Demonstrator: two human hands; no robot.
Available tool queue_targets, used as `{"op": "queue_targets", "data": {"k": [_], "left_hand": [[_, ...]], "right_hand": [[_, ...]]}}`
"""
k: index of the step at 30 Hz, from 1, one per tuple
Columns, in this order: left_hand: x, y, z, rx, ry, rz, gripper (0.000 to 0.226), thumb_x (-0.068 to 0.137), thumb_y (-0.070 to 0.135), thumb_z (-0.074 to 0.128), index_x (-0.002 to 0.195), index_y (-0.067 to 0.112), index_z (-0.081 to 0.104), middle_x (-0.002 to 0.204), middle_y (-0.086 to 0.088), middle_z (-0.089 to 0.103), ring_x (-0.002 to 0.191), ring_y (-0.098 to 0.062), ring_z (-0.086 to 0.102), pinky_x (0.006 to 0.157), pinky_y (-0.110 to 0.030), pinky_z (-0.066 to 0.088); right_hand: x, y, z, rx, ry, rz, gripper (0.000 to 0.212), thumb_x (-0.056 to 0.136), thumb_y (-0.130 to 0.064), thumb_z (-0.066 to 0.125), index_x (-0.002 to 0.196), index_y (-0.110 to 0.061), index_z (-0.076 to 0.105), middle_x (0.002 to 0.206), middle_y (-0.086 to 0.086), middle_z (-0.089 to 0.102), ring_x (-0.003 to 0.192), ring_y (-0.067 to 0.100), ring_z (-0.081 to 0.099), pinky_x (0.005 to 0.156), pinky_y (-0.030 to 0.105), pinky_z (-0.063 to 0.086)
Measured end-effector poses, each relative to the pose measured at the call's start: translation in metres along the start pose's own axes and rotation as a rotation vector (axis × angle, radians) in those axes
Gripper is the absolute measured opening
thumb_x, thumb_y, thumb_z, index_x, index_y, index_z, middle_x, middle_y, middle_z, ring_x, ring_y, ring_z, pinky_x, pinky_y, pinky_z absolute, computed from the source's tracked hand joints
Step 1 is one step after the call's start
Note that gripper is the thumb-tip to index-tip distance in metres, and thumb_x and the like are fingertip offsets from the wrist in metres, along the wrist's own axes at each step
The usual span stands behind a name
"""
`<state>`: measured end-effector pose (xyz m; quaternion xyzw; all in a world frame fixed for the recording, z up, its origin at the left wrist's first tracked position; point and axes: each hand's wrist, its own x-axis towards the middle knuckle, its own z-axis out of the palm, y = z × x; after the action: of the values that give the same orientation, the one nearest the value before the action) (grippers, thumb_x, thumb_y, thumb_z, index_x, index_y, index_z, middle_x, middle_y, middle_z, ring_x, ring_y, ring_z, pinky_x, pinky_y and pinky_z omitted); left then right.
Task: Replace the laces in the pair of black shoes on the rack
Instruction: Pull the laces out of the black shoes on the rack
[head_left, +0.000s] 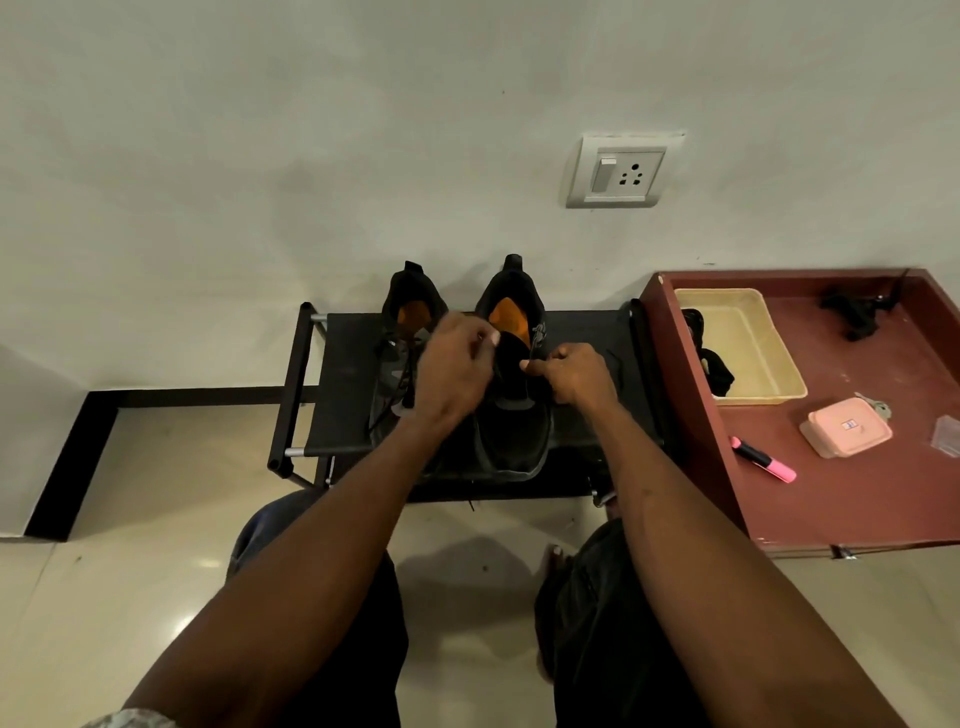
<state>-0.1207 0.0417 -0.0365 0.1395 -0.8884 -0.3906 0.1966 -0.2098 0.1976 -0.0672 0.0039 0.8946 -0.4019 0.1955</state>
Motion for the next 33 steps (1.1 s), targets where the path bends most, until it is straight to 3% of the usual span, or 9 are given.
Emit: {"op": "queue_targets", "data": {"k": [4,11,13,17,20,22,27,30,33], "left_hand": [[-0.016,-0.007,0.033,0.409,-0.361,0.2,0.027,0.099,0.03,0.055,0.113,0.014,0.071,0.111,-0.005,0.051,0.106,-0.024,0.049,0.089,-0.038,0.045],[-0.016,-0.01,0.035,0.408,-0.382,0.179,0.024,0.1,0.025,0.053,0.109,0.006,0.066,0.114,-0.009,0.046,0.107,-0.025,0.044,0.094,-0.041,0.045],[-0.013,-0.007,0.028,0.255,-0.165,0.119,0.017,0.099,0.019,0.054,0.099,0.004,0.063,0.111,-0.01,0.047,0.1,-0.02,0.043,0.091,-0.037,0.047],[0.011,0.001,-0.011,-0.093,0.47,-0.121,0.017,0.1,0.016,0.052,0.098,0.001,0.059,0.117,-0.016,0.044,0.101,-0.014,0.042,0.085,-0.006,0.037],[0.029,-0.011,-0.037,-0.239,0.858,-0.287,0.02,0.1,0.015,0.047,0.101,-0.003,0.055,0.116,-0.019,0.042,0.101,-0.024,0.047,0.082,-0.008,0.037],[0.033,-0.018,-0.04,-0.278,0.956,-0.377,0.022,0.1,0.015,0.045,0.103,-0.005,0.054,0.116,-0.02,0.042,0.103,-0.029,0.048,0.083,-0.009,0.038],[0.008,0.001,-0.005,-0.093,0.383,-0.121,0.018,0.102,0.022,0.049,0.104,0.006,0.059,0.113,-0.003,0.044,0.101,-0.015,0.047,0.091,-0.022,0.041],[-0.01,-0.003,0.024,0.217,0.005,0.192,0.018,0.1,0.023,0.053,0.103,0.01,0.065,0.11,-0.007,0.051,0.1,-0.022,0.05,0.09,-0.037,0.042],[-0.019,-0.014,0.042,0.483,-0.263,0.247,0.025,0.099,0.028,0.051,0.114,0.014,0.065,0.122,-0.008,0.044,0.112,-0.027,0.043,0.098,-0.041,0.039]], "right_hand": [[0.001,0.001,0.001,-0.015,0.005,-0.012,0.044,0.075,-0.046,0.082,0.063,-0.017,0.05,0.061,0.005,0.056,0.059,0.024,0.056,0.06,0.039,0.049],[0.0,0.0,0.002,-0.025,-0.001,-0.015,0.045,0.077,-0.046,0.081,0.063,-0.017,0.048,0.061,0.004,0.053,0.058,0.02,0.05,0.058,0.034,0.04],[0.0,0.001,0.0,-0.021,-0.011,-0.011,0.046,0.077,-0.044,0.081,0.064,-0.017,0.047,0.06,0.004,0.05,0.059,0.02,0.047,0.058,0.033,0.036],[-0.001,0.001,-0.002,0.015,-0.018,-0.002,0.044,0.077,-0.042,0.082,0.067,-0.016,0.047,0.063,0.005,0.048,0.059,0.021,0.045,0.059,0.034,0.034],[-0.003,0.001,-0.001,0.026,-0.024,-0.001,0.047,0.077,-0.041,0.082,0.067,-0.016,0.043,0.062,0.006,0.044,0.059,0.021,0.043,0.059,0.034,0.032],[-0.003,0.0,-0.001,0.022,-0.025,-0.001,0.048,0.077,-0.041,0.082,0.066,-0.016,0.042,0.062,0.006,0.044,0.059,0.021,0.043,0.058,0.034,0.032],[-0.004,-0.003,-0.001,-0.004,-0.03,0.009,0.047,0.079,-0.041,0.08,0.064,-0.015,0.044,0.064,0.006,0.049,0.06,0.021,0.046,0.058,0.033,0.035],[-0.004,-0.002,-0.001,-0.014,-0.03,0.004,0.042,0.079,-0.043,0.079,0.067,-0.013,0.052,0.069,0.008,0.058,0.064,0.021,0.052,0.06,0.034,0.04],[-0.005,-0.001,-0.002,-0.003,-0.028,-0.002,0.042,0.08,-0.042,0.078,0.064,-0.015,0.05,0.066,0.004,0.055,0.063,0.02,0.051,0.059,0.033,0.039]]}}
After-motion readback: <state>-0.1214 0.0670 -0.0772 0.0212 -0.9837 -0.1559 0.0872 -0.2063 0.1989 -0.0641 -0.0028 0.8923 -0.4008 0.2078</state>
